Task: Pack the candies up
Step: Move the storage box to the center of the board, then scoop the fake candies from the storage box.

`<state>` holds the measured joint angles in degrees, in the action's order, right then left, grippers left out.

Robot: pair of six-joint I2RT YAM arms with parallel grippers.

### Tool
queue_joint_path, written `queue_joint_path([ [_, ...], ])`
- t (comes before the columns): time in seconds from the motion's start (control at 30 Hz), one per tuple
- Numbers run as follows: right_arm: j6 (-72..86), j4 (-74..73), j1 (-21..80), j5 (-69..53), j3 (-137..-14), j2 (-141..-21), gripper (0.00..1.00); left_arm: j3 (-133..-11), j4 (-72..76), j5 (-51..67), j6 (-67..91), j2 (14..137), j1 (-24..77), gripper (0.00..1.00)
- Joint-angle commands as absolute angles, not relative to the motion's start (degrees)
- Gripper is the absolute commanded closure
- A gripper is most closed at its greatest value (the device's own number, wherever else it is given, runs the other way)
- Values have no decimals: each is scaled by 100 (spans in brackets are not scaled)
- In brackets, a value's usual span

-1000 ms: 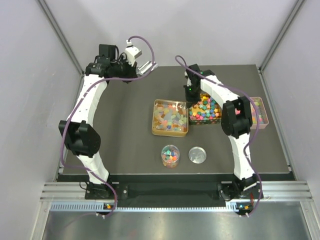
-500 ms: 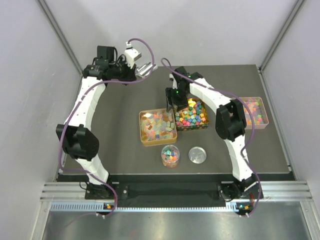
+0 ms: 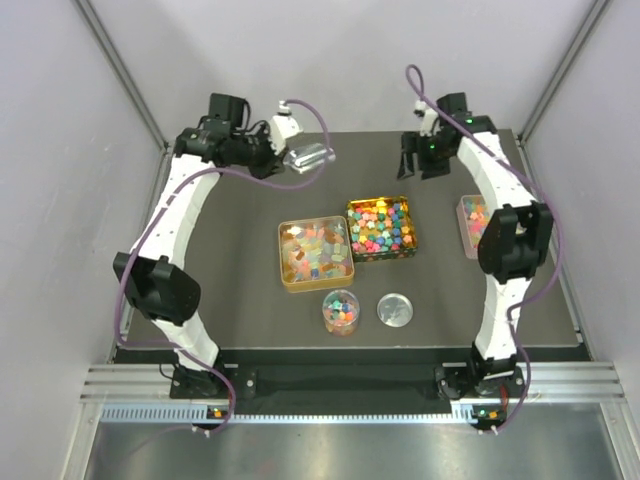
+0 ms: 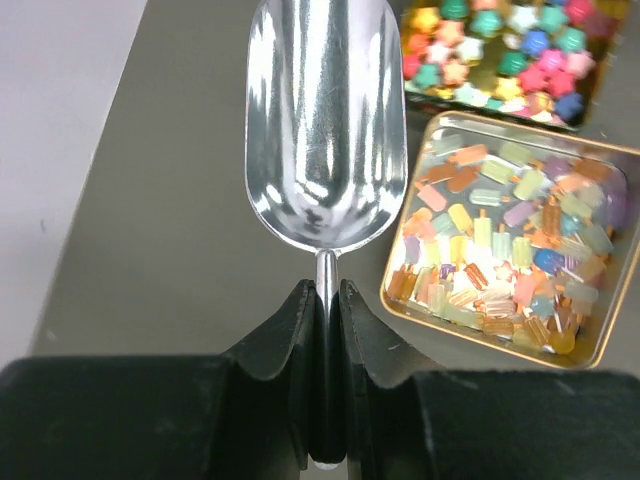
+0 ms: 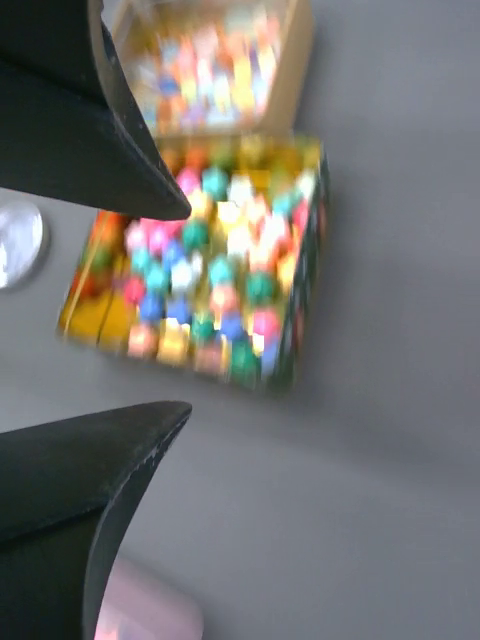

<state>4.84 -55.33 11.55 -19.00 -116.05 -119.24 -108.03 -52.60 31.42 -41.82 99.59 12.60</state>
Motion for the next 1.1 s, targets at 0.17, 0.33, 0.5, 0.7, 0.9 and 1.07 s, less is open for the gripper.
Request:
queue_joint_path([
  [0.17,-1072,-5581,809,-809,-10908,-11356,43,-11724,-6722,2286,-7441,10616,3294,100],
  [0.33,-1142,-5817,677,-1036,-10451,-10821,43,-12242,-7505,1688,-9086,11407,3788,100],
  [0.5,-2029,-6117,624,-1353,-9338,-10056,43,-12576,-7594,810,-9956,12039,3972,100],
  [0.7,-2952,-5881,624,-1959,-7834,-8528,45,-13578,-7603,-234,-10098,12989,4183,100],
  [0.9,-3313,-5547,642,-1995,-6980,-8130,44,-13685,-7225,-1045,-10204,13447,4359,100],
  [1.07,-3357,-5362,677,-2215,-6698,-8270,46,-13851,-6988,-1590,-10222,13737,4438,100],
])
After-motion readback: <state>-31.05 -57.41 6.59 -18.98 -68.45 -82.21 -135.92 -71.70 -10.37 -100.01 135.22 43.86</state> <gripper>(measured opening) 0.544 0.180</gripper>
